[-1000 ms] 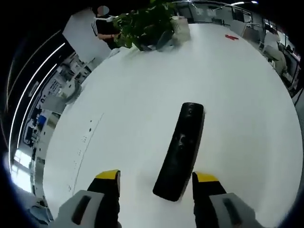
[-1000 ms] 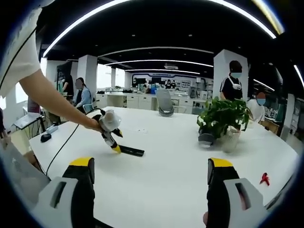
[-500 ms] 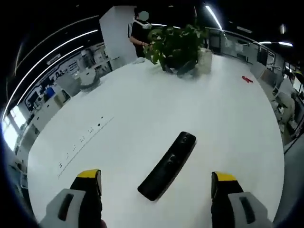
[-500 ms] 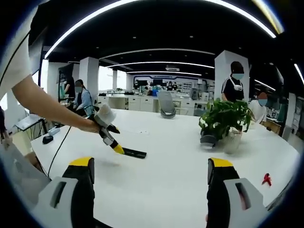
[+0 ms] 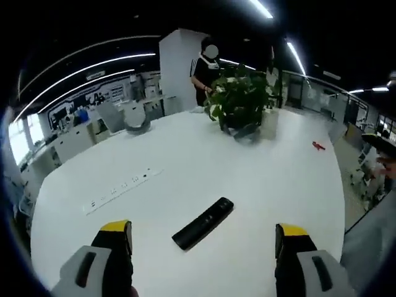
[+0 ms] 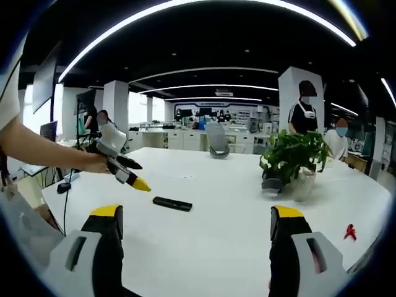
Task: Press the specified remote control buttons in sequence, fully releasing each button before pressing the next.
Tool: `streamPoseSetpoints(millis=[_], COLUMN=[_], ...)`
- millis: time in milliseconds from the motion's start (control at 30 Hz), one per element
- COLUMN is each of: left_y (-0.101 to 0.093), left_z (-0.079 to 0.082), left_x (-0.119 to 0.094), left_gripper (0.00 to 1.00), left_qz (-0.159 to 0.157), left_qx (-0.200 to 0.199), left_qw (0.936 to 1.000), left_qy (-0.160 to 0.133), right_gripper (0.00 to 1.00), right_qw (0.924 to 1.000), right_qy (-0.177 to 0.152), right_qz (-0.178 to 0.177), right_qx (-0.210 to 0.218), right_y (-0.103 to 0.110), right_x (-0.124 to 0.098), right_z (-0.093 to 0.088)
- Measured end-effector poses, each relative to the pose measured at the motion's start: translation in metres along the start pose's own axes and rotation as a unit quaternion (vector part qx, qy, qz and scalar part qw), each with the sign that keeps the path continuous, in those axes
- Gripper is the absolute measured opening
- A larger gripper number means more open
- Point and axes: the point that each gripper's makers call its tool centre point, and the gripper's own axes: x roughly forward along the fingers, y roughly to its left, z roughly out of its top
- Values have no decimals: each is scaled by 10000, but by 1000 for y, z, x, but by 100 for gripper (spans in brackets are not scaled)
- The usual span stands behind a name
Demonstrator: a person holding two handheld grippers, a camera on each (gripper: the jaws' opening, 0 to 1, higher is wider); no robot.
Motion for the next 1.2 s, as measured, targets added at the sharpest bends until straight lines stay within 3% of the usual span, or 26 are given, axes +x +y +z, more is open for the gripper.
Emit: streamPoseSetpoints(millis=[233,500,633,900,1033,1200], left_y=[-16,-28,-31,-32,-33,-37], left_z=[21,22,17,6,-4,-12], left_x=[-40,-83,-107,-151,-166,-185], left_gripper=[100,100,100,100,100,100], left_qz=[89,495,632,1127,1298,1445], left_qx=[-594,-633,-891,-1026,-1071,-1228], left_qw=[9957,9916,9873,9800,9778,9715], left_qy=[-700,-1013,-1150,-1278,-1252,-1419], right_gripper=[100,100,100,100,100,100], right_qw=[10000,9998,9997,9996,9996,9996], right_qy=[-28,-94,-105,-101,-126,-129], right_qz=[22,54,75,90,73,34], right_qx=[46,189,210,241,260,256], right_y=[0,0,0,0,0,-2], right_x=[-1,-2,-3,-3,-4,-4], right_z=[1,3,4,4,5,5])
